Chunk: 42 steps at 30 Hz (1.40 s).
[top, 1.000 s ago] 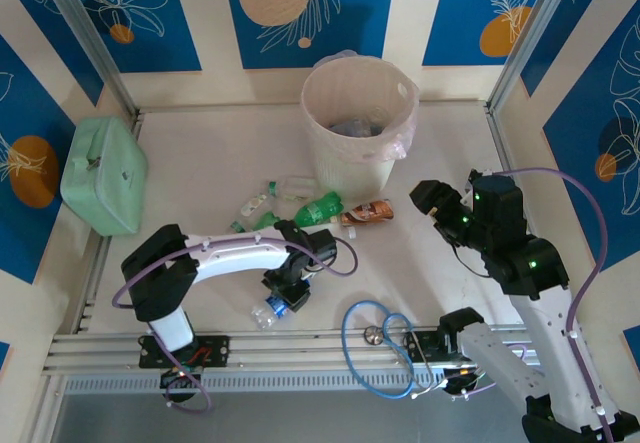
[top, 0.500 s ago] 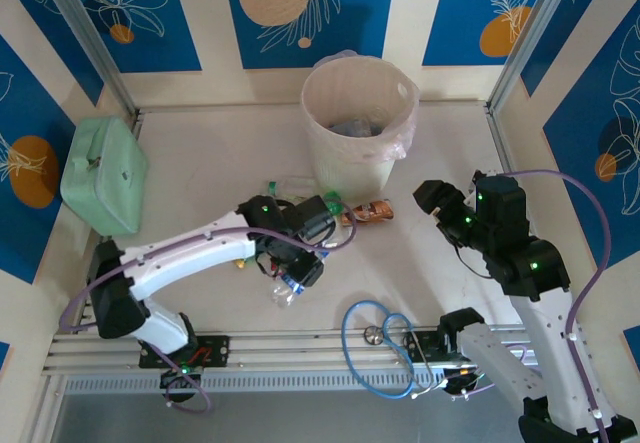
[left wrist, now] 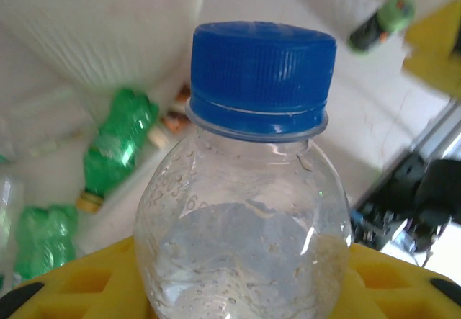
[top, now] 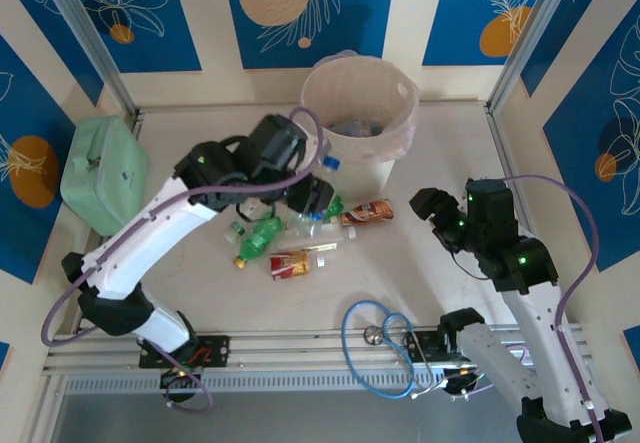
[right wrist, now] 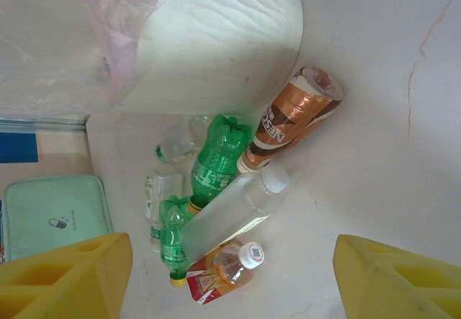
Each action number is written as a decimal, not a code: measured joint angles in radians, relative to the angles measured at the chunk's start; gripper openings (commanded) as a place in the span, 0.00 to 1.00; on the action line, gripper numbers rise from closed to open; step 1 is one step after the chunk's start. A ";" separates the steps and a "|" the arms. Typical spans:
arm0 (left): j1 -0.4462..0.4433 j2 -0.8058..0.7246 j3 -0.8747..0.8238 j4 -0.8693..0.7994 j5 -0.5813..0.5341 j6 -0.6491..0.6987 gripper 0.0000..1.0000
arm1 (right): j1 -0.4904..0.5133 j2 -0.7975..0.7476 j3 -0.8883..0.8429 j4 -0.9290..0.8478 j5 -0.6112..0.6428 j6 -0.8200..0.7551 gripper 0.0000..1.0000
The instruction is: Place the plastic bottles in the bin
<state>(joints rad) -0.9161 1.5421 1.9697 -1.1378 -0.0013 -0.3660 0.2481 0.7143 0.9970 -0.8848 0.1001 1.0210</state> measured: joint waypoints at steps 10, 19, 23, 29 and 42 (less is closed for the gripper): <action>0.128 0.242 0.367 0.174 0.023 0.032 0.53 | 0.000 -0.008 -0.029 0.001 -0.013 0.000 0.74; 0.215 0.439 0.482 0.344 0.053 0.003 0.54 | 0.000 -0.035 -0.106 0.001 -0.037 0.008 0.74; 0.237 0.482 0.482 0.388 0.055 -0.010 0.59 | 0.008 -0.039 -0.140 0.012 -0.050 0.025 0.74; 0.240 0.505 0.481 0.419 0.061 -0.031 0.79 | 0.038 -0.017 -0.196 0.058 -0.056 0.062 0.75; 0.241 0.380 0.323 0.475 0.061 -0.029 0.85 | 0.058 0.173 -0.227 0.177 -0.051 0.132 0.79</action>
<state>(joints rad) -0.6750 1.9217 2.2925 -0.6624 0.0593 -0.3954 0.3061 0.8875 0.7704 -0.7082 0.0494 1.1526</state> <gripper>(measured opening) 0.848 0.786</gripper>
